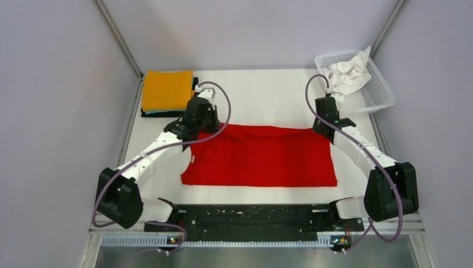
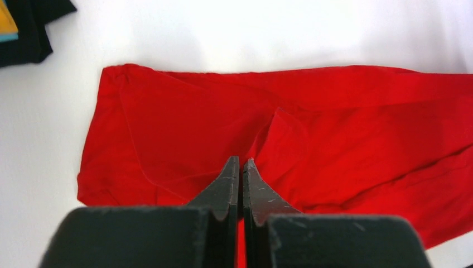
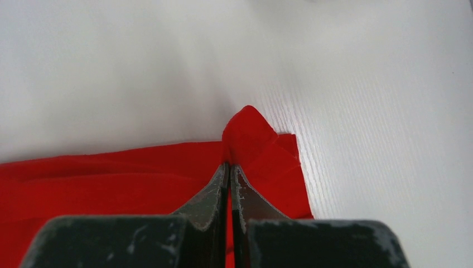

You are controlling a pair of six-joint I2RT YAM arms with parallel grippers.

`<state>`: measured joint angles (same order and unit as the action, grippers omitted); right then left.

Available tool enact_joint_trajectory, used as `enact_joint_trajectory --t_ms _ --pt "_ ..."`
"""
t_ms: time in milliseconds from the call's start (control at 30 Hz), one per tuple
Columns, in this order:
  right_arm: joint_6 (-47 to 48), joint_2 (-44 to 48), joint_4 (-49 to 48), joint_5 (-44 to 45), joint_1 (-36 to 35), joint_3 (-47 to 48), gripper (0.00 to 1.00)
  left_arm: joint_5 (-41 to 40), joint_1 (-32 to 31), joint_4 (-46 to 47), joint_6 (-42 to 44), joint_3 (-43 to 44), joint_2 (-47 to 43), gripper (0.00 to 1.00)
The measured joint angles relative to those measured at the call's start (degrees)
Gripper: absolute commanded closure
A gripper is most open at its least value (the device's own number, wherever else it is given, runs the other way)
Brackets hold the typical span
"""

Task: Fold and stack the t-shirts
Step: Fold the other side of the tshirt into a rectangle

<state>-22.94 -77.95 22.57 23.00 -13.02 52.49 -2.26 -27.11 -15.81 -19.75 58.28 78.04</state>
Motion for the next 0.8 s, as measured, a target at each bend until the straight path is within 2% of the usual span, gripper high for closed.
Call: enact_joint_trajectory --t_ms 333,733,767,800 --pt "0.8 1.2 2.8 0.2 0.0 0.0 1.00 -3.1 -3.9 -5.5 -4.9 -5.6 -8.1 1.00" --pt "0.9 4.2 6.3 0.9 0.0 0.1 1.00 -3.6 -4.7 -9.9 -7.9 -10.6 -16.8 1.00" --pt "0.9 4.2 6.6 0.9 0.0 0.1 0.98 -3.3 -4.8 -10.1 -8.2 -11.2 -17.4 0.96" --pt "0.9 4.2 6.9 0.9 0.0 0.0 0.96 -2.9 -4.9 -10.3 -8.6 -12.2 -18.1 0.87"
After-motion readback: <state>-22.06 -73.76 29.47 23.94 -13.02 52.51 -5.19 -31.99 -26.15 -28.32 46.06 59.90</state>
